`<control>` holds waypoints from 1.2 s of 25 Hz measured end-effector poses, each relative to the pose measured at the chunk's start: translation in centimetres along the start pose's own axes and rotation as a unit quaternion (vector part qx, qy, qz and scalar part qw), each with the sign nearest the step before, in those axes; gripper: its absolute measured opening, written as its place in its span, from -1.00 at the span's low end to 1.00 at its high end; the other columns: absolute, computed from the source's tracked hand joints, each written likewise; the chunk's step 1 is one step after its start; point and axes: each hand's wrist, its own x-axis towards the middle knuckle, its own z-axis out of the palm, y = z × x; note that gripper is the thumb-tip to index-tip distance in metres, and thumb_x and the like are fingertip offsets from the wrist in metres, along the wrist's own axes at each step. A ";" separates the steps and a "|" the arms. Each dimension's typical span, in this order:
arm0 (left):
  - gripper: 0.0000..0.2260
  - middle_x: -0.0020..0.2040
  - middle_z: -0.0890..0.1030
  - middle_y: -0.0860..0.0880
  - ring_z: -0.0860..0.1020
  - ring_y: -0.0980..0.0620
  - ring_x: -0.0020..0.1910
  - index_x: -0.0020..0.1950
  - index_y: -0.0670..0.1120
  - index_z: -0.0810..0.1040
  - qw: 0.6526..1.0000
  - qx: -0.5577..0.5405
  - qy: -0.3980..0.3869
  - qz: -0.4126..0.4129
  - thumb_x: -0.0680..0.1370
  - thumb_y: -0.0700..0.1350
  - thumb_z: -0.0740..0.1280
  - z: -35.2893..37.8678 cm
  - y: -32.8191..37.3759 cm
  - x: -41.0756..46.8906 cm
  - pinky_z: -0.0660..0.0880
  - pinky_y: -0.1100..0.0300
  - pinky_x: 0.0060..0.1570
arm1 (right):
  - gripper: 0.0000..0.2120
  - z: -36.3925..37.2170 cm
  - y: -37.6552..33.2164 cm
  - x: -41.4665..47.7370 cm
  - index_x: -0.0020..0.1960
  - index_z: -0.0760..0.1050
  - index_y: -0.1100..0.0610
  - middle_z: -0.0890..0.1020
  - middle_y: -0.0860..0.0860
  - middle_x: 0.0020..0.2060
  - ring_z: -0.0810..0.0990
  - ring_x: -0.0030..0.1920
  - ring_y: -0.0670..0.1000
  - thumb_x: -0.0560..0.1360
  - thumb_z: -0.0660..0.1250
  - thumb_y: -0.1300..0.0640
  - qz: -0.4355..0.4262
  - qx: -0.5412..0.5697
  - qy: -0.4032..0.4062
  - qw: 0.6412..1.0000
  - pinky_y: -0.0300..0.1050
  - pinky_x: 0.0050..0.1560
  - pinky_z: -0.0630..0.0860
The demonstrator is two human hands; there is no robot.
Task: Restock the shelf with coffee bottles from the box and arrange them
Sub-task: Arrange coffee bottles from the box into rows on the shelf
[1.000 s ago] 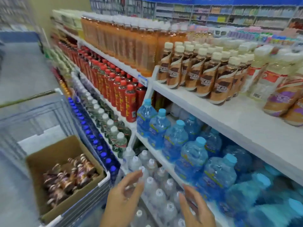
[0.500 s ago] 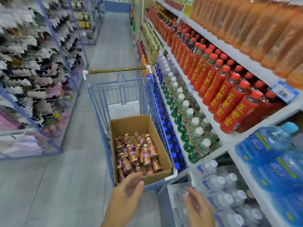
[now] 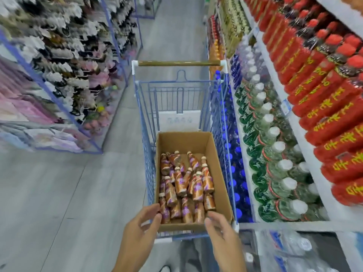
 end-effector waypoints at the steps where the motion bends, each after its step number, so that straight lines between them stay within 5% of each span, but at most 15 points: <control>1: -0.85 -0.01 0.69 0.27 0.61 0.29 0.07 0.11 0.07 0.66 1.000 0.005 0.005 -0.009 0.57 -0.11 0.41 0.7 0.3 1.0 0.54 0.46 -0.07 | -0.89 0.0 -0.5 1.8 0.11 0.51 -0.25 0.60 -0.23 0.14 0.55 0.14 -0.20 0.59 0.32 -0.10 0.003 -0.004 -0.017 1.000 -0.20 0.22 0.47; 5: -0.85 -0.05 0.69 0.29 0.61 0.30 0.03 0.09 0.10 0.65 0.999 0.034 0.018 -0.031 0.58 -0.13 0.40 4.6 2.4 6.0 0.53 0.46 -0.09 | -0.88 -1.0 -2.0 8.6 0.13 0.51 -0.24 0.59 -0.25 0.16 0.54 0.20 -0.21 0.59 0.32 -0.11 0.003 -0.012 -0.072 0.997 -0.17 0.30 0.46; 8: -0.82 0.04 0.66 0.28 0.58 0.38 0.05 0.18 0.15 0.60 0.996 0.082 -0.003 -0.047 0.60 -0.05 0.37 7.7 2.9 10.6 0.53 0.42 -0.01 | -0.88 -1.9 -2.5 12.6 0.14 0.51 -0.23 0.59 -0.25 0.14 0.53 0.19 -0.24 0.61 0.31 -0.08 0.021 -0.027 -0.100 0.994 -0.33 0.16 0.44; 11: -0.77 0.15 0.65 0.15 0.60 0.23 0.11 0.28 0.07 0.55 0.987 0.136 0.000 -0.090 0.63 0.03 0.32 10.8 0.4 15.6 0.56 0.23 0.11 | -0.83 -2.3 -2.8 15.2 0.20 0.51 -0.17 0.60 -0.24 0.13 0.53 0.11 -0.31 0.62 0.30 -0.04 0.052 -0.030 -0.106 0.993 -0.48 -0.04 0.45; 15: -0.54 0.32 0.55 -0.13 0.54 -0.18 0.25 0.39 -0.15 0.38 0.935 0.221 -0.015 -0.279 0.62 0.12 0.23 13.9 -8.1 22.3 0.44 0.04 0.28 | -0.85 -2.0 -1.0 17.7 0.17 0.53 -0.16 0.60 -0.27 0.11 0.53 0.14 -0.29 0.60 0.32 -0.04 0.096 -0.066 -0.116 0.986 -0.47 0.03 0.43; 18: -0.24 0.49 0.32 -0.21 0.38 -0.26 0.43 0.57 -0.16 0.06 0.874 0.241 -0.035 -0.421 0.55 0.24 0.23 15.6 -14.4 25.8 0.30 -0.11 0.43 | -0.88 -1.8 1.0 18.8 0.10 0.53 -0.19 0.61 -0.26 0.10 0.54 0.14 -0.26 0.57 0.37 -0.04 0.140 -0.094 -0.108 0.980 -0.28 0.19 0.44; 23: -0.18 0.50 0.21 -0.29 0.42 -0.29 0.35 0.54 -0.29 -0.01 0.852 0.350 0.035 -0.388 0.53 0.10 0.36 19.3 -19.3 27.3 0.45 -0.17 0.30 | -0.90 -0.6 3.8 21.0 0.09 0.55 -0.19 0.61 -0.27 0.09 0.55 0.16 -0.25 0.57 0.36 -0.06 0.175 -0.120 -0.108 0.971 -0.26 0.22 0.44; 25: -0.15 0.49 0.25 -0.27 0.42 -0.29 0.36 0.56 -0.26 -0.04 0.863 0.297 0.027 -0.408 0.51 0.11 0.36 19.2 -18.8 26.9 0.42 -0.16 0.32 | -0.91 0.3 3.6 21.9 0.10 0.51 -0.18 0.60 -0.28 0.07 0.54 0.13 -0.27 0.60 0.32 -0.06 0.174 -0.135 -0.122 0.968 -0.30 0.13 0.43; 29: -0.45 0.17 0.62 -0.13 0.61 -0.10 0.03 0.37 -0.16 0.47 0.890 0.085 -0.003 -0.448 0.53 0.19 0.36 14.7 -13.9 24.7 0.55 0.07 -0.06 | -0.87 3.0 2.8 25.7 0.15 0.43 -0.11 0.60 -0.14 0.07 0.56 -0.05 -0.26 0.63 0.26 -0.07 0.183 -0.159 -0.131 0.961 -0.44 -0.21 0.46; 30: -0.52 0.14 0.65 -0.10 0.63 -0.07 0.01 0.33 -0.13 0.51 0.889 0.018 -0.021 -0.458 0.55 0.17 0.36 13.6 -12.2 23.5 0.57 0.10 -0.12 | -0.81 3.9 3.5 27.3 0.19 0.42 -0.07 0.61 -0.09 0.10 0.59 -0.01 -0.18 0.61 0.28 -0.08 0.194 -0.150 -0.123 0.962 -0.38 -0.14 0.52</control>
